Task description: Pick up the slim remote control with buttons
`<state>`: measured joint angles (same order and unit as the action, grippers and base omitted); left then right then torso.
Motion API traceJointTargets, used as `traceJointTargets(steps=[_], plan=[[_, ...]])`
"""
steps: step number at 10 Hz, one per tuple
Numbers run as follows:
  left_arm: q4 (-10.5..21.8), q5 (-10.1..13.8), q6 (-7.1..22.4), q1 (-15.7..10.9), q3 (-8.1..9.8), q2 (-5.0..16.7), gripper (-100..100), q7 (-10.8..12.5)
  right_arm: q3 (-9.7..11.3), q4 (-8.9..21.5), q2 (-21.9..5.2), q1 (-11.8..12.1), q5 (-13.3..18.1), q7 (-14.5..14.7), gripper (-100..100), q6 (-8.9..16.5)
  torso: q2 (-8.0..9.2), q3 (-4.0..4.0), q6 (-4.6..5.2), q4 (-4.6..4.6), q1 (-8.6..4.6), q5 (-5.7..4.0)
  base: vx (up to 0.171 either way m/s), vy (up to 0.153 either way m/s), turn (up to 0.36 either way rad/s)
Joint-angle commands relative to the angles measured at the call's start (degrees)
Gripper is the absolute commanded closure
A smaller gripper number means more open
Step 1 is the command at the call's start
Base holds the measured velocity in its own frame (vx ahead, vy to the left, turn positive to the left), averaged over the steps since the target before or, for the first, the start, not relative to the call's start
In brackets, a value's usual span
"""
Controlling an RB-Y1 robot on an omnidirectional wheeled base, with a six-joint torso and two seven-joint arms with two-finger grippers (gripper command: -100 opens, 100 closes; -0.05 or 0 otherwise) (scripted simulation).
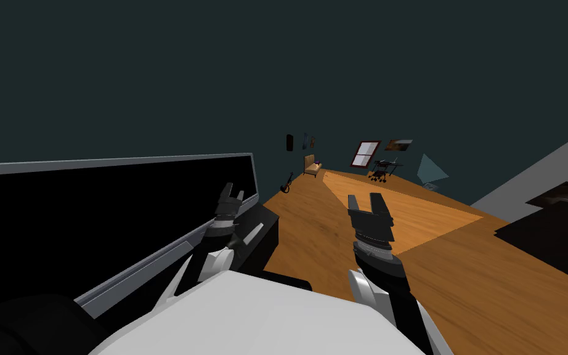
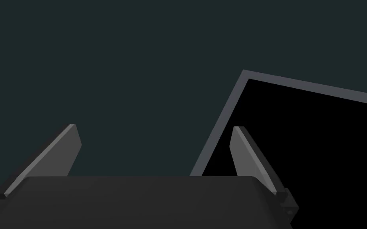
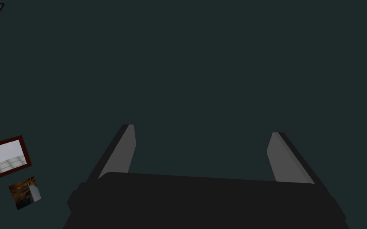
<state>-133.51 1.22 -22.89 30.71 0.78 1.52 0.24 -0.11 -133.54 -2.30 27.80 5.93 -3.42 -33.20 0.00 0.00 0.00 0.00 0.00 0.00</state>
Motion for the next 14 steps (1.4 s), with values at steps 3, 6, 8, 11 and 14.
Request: traceJointTargets(steps=[3,6,8,11,14], plan=[[2.9,1.0,4.6,-1.0,1.41,4.3,-100,1.1,0.0,0.0,0.0,0.0,0.0,0.0,0,0.0,-0.23,-0.13,0.00,-0.05,-0.20,-0.04,0.060,-0.054,-0.009],[5.1,1.9,8.3,-1.7,2.54,6.2,-100,1.9,0.0,0.0,0.0,0.0,0.0,0.0,0,0.0,-0.41,-0.23,0.01,-0.09,-0.30,-0.06,0.090,-0.071,-0.007],[7.7,2.8,12.0,-2.6,3.92,7.9,-100,2.9,0.0,0.0,0.0,0.0,0.0,0.0,0,0.0,-0.34,-0.20,0.00,-0.08,-0.24,-0.05,0.101,-0.071,-0.015],[10.6,3.9,16.6,-3.5,5.51,9.5,-100,4.0,0.0,0.0,0.0,0.0,0.0,0.0,0,0.0,-0.35,-0.20,0.00,-0.08,-0.21,-0.05,0.094,-0.069,-0.010],[12.2,4.5,20.1,-3.9,6.36,10.3,-100,4.6,0.0,0.0,0.0,0.0,0.0,0.0,0,0.0,-0.20,-0.13,0.00,-0.05,-0.17,-0.05,0.062,-0.058,-0.005]])
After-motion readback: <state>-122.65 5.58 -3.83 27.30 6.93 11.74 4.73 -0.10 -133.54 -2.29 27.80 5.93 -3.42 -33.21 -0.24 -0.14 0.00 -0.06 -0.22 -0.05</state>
